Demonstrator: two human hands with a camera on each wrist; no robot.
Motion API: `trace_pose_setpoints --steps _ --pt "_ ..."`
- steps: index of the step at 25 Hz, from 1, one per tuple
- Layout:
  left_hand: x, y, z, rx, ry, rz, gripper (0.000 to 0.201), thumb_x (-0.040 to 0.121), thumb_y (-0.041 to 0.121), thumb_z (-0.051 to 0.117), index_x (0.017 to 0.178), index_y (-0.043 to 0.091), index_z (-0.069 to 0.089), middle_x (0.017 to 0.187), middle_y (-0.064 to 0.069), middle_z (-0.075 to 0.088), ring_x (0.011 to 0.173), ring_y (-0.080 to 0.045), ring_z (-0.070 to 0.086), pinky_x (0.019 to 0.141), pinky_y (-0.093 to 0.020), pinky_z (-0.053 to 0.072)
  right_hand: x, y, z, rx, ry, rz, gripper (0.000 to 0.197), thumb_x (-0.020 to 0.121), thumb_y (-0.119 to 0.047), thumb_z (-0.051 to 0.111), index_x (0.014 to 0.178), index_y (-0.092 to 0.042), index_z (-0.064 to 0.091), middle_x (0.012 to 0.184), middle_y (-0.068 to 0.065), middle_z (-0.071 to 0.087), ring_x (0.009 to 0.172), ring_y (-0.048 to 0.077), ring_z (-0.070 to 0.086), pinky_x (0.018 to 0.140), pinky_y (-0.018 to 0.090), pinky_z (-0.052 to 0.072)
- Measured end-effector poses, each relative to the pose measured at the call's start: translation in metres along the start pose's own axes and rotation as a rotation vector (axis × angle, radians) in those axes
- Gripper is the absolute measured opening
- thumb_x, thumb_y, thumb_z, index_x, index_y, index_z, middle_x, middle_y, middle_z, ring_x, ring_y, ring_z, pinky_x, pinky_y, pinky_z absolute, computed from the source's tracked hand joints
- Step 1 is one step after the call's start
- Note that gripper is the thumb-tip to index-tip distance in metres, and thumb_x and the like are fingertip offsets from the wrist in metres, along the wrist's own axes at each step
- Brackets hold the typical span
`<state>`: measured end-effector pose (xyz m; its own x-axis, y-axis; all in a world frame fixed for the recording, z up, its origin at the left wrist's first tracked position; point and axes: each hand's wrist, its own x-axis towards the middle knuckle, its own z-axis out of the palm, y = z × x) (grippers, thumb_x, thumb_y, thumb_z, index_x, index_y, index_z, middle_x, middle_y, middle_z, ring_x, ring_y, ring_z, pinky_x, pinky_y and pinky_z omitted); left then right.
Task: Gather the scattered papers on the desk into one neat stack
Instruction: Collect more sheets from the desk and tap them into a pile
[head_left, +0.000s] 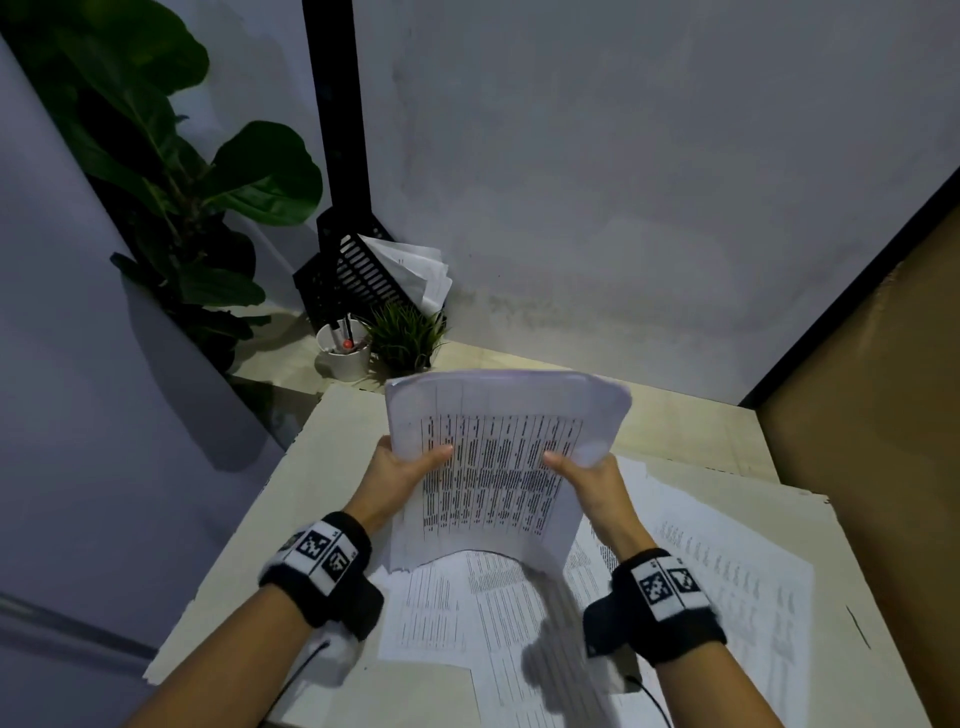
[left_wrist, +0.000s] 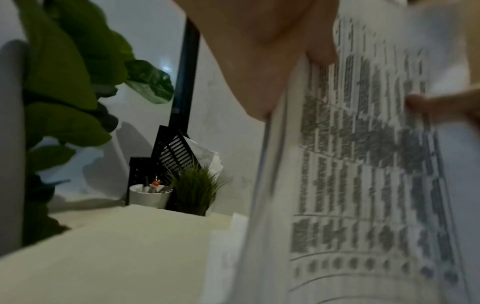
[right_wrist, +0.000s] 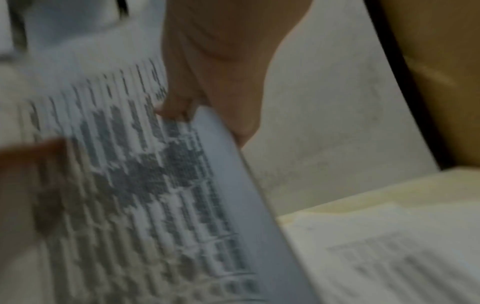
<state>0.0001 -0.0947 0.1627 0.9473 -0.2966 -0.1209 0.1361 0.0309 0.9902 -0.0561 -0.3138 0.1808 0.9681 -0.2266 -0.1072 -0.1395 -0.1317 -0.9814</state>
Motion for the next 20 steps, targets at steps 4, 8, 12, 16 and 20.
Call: trace_pose_setpoints --steps 4,8,12,16,20 --pt "-0.003 0.02 0.003 -0.027 0.047 0.158 0.034 0.047 0.043 0.077 0.079 0.031 0.073 0.078 0.013 0.075 0.079 -0.009 0.071 0.07 -0.026 0.058 0.001 -0.014 -0.008 0.154 0.116 -0.112 0.01 0.076 -0.017 0.069 0.086 -0.016 0.067 0.077 -0.004 0.075 0.077 0.012 0.069 0.081 0.036 0.054" --pt "-0.006 0.011 -0.009 -0.012 -0.037 0.159 0.062 0.037 0.062 0.079 0.088 0.03 0.066 0.08 0.009 0.075 0.076 -0.007 0.07 0.062 -0.019 0.056 -0.005 0.004 -0.018 0.203 0.049 -0.119 0.056 0.045 -0.053 0.082 0.087 -0.021 0.066 0.073 -0.015 0.075 0.071 -0.001 0.069 0.064 0.017 0.055" --pt "-0.009 -0.006 -0.004 -0.032 0.001 0.026 0.084 0.024 0.06 0.084 0.094 0.019 0.064 0.084 0.0 0.075 0.086 -0.019 0.071 0.065 -0.026 0.057 -0.006 0.019 -0.01 0.156 0.07 -0.045 0.018 0.072 -0.011 0.075 0.083 -0.021 0.066 0.07 -0.016 0.074 0.069 -0.001 0.068 0.067 0.024 0.051" --pt "-0.015 0.011 0.004 -0.11 -0.014 0.151 0.06 0.032 0.048 0.085 0.085 0.026 0.067 0.076 0.009 0.076 0.075 -0.008 0.071 0.059 -0.019 0.055 -0.007 0.009 -0.013 0.209 0.149 -0.141 0.02 0.075 0.0 0.069 0.081 -0.019 0.066 0.066 -0.015 0.073 0.065 -0.001 0.067 0.061 0.018 0.055" --pt "-0.014 0.007 -0.005 -0.091 0.003 0.227 0.059 0.038 0.061 0.079 0.084 0.025 0.069 0.076 0.01 0.075 0.072 -0.005 0.069 0.06 -0.016 0.054 -0.01 0.019 -0.025 0.182 0.09 -0.153 0.027 0.075 0.006 0.067 0.088 -0.017 0.064 0.068 -0.015 0.073 0.068 -0.001 0.067 0.06 0.015 0.054"
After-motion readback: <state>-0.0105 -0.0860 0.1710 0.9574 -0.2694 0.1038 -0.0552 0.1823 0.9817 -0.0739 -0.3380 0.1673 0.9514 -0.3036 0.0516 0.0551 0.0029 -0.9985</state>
